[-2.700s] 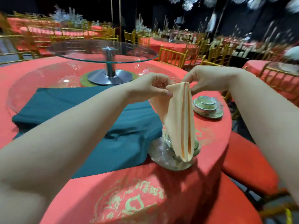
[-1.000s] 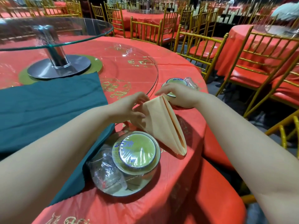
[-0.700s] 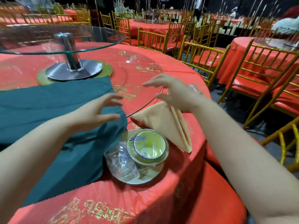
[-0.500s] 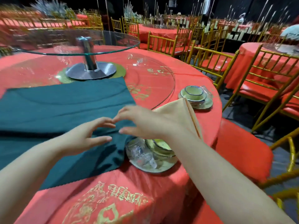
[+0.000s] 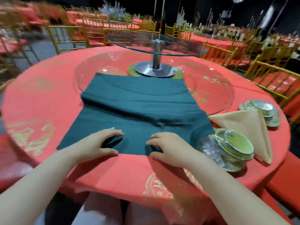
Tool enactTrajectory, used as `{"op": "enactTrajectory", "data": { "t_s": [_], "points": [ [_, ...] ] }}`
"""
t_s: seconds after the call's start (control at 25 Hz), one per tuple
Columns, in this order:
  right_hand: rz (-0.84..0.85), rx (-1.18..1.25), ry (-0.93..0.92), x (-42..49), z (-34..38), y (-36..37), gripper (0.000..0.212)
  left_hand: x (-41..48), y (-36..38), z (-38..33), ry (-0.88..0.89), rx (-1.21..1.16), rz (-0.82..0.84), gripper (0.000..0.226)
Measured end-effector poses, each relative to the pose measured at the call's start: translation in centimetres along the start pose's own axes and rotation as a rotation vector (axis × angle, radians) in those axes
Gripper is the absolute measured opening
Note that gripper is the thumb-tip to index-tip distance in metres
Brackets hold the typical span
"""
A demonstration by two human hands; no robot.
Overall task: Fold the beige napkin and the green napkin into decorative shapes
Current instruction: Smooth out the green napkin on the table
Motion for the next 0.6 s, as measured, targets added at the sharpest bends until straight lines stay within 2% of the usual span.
{"op": "enactTrajectory", "data": {
  "t_s": [0.12,0.28,0.48,0.6],
  "points": [
    [-0.01,0.179,0.02,1.2,4.1,1.2,0.042,-2.0,-0.9,1.7,-0.001,-0.001,0.003,0.073],
    [-0.037,0.307,0.082,3.6,7.5,2.8,0.04,-3.9,-3.0,3.8,-0.025,-0.07,-0.044,0.051],
    [-0.068,0.391,0.155,5.0,8.1,3.8,0.017,-4.8,-3.5,5.5,-0.063,-0.09,-0.166,0.046],
    [-0.072,0.389,0.16,4.9,8.4,4.0,0.015,-5.2,-3.5,5.7,-0.068,-0.09,-0.267,0.039]
  ]
}}
Point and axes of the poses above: each hand's wrist, its own x-axis towards the middle knuckle, its own y-axis out of the palm, z = x × y, the point moved 6 cm from there along x, towards the middle knuckle, and after that the axes turned 9 degrees about y, right-handed, at the moved point
